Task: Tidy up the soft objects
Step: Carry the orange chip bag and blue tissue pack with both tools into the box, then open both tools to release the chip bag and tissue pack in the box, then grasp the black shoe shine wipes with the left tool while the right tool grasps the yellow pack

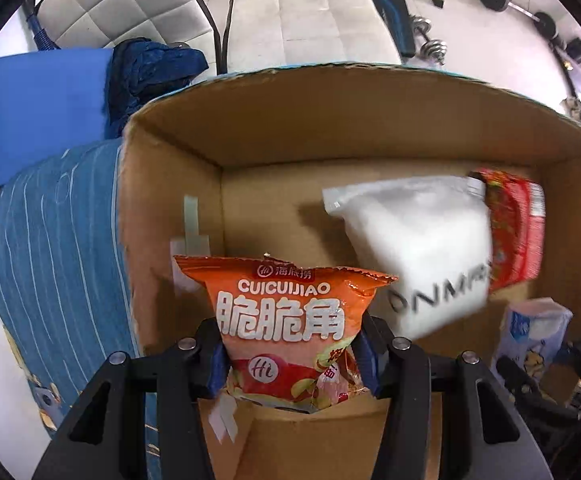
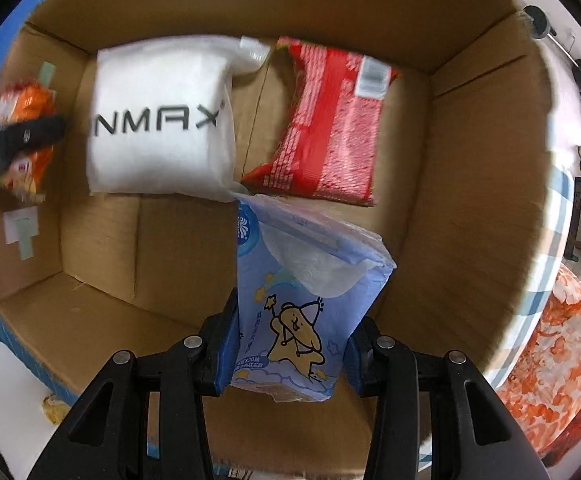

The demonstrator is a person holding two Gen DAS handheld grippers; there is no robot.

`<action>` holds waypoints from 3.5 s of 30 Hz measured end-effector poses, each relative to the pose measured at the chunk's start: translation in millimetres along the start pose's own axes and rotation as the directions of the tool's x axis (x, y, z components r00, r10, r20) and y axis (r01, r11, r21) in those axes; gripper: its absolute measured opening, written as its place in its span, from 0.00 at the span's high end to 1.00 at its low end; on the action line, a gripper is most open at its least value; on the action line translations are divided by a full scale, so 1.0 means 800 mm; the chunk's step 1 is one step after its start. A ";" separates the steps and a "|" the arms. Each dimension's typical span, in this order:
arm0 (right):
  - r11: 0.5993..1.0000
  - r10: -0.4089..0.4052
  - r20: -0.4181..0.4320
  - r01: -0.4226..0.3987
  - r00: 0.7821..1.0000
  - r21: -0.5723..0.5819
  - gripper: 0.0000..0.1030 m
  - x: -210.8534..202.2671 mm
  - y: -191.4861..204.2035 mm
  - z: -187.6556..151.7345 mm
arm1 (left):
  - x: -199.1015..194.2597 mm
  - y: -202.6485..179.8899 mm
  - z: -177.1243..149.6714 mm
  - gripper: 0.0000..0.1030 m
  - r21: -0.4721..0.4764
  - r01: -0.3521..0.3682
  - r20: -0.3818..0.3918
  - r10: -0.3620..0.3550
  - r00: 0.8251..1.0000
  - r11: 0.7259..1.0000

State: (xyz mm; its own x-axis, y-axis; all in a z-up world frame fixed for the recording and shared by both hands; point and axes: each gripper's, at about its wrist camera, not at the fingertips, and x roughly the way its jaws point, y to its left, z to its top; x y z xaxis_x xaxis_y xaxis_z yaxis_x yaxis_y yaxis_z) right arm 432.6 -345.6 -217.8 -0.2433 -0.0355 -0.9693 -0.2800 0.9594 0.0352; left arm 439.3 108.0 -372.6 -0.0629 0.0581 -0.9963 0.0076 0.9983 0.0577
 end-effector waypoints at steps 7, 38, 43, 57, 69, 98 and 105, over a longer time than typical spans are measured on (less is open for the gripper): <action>0.999 -0.040 -0.027 0.040 0.999 -0.012 0.55 0.025 0.007 0.008 | 0.032 -0.009 0.028 0.53 0.014 -0.003 -0.034 0.004 0.999 1.000; 1.000 -0.026 0.079 0.025 0.997 0.012 0.16 -0.042 0.009 -0.028 | -0.068 0.027 -0.042 0.44 -0.036 0.096 0.113 -0.091 0.989 0.995; 0.999 -0.013 0.141 0.007 0.990 0.046 0.06 -0.061 0.011 -0.051 | -0.086 0.034 -0.077 0.31 -0.050 0.113 0.152 -0.105 0.983 0.992; 0.990 -0.023 0.388 -0.034 0.921 0.138 0.00 -0.143 0.015 -0.158 | -0.155 0.032 -0.189 0.00 -0.122 0.242 0.344 -0.188 0.920 0.962; 0.987 -0.054 0.513 -0.032 0.857 0.157 0.00 -0.179 -0.004 -0.255 | -0.222 -0.008 -0.279 0.00 -0.113 0.065 0.504 0.001 0.863 0.992; 0.947 0.238 0.307 -0.291 0.921 0.139 0.05 -0.008 0.080 -0.209 | -0.051 0.138 -0.345 0.00 -0.338 0.101 0.209 -0.030 0.977 0.936; 0.941 0.231 0.261 -0.283 0.937 0.183 0.19 0.046 0.121 -0.160 | 0.040 0.155 -0.303 0.00 -0.377 0.166 0.082 -0.146 0.986 0.911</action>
State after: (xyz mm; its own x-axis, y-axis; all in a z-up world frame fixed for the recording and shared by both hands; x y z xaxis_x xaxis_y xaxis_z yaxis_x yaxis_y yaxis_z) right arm 277.7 -290.1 -219.2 -0.0508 0.2613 -0.9639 -0.0244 0.9646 0.2627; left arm 196.6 234.5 -381.8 0.0184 -0.0886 -0.9959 -0.3800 0.9207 -0.0889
